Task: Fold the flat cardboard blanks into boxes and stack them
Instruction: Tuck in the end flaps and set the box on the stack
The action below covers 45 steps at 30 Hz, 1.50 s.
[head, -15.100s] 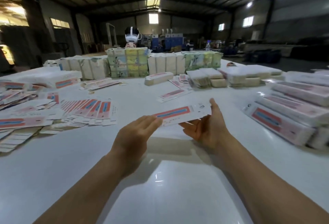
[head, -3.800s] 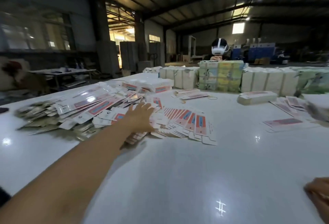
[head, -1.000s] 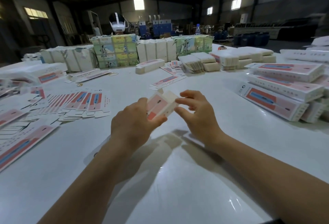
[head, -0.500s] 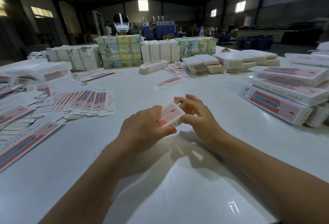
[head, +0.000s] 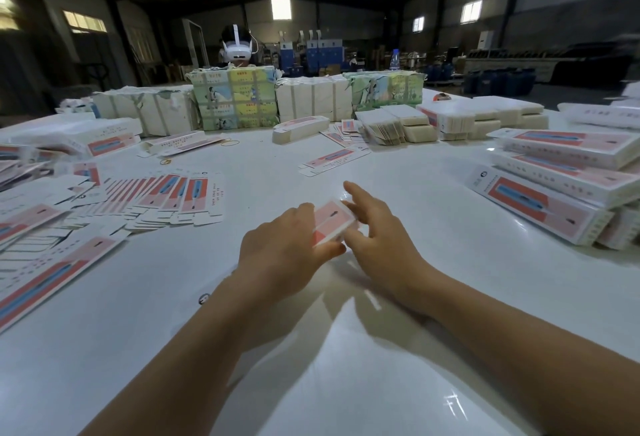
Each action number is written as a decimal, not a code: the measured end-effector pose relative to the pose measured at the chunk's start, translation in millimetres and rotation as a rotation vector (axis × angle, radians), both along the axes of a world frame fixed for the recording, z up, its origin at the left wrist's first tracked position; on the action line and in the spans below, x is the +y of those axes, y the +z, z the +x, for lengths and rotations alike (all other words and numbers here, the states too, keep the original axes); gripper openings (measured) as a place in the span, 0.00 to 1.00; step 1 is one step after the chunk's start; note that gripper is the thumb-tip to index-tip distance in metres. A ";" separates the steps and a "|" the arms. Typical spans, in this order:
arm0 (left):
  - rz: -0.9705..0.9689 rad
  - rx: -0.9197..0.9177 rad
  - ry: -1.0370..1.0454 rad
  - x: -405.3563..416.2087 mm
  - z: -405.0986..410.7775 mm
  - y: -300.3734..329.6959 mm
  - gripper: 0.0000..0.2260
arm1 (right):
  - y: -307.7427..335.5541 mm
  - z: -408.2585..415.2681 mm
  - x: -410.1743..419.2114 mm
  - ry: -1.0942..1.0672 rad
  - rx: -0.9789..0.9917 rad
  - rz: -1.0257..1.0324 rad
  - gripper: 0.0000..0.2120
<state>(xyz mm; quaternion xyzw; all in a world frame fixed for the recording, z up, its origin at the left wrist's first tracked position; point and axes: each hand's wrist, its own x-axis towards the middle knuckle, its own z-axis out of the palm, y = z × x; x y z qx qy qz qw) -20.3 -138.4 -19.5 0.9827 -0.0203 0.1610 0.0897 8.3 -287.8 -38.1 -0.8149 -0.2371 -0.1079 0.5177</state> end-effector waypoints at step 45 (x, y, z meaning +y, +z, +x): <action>0.318 -0.355 0.006 -14.8 -8.5 -18.6 0.32 | 16.6 2.4 -1.2 -0.016 0.455 0.556 0.21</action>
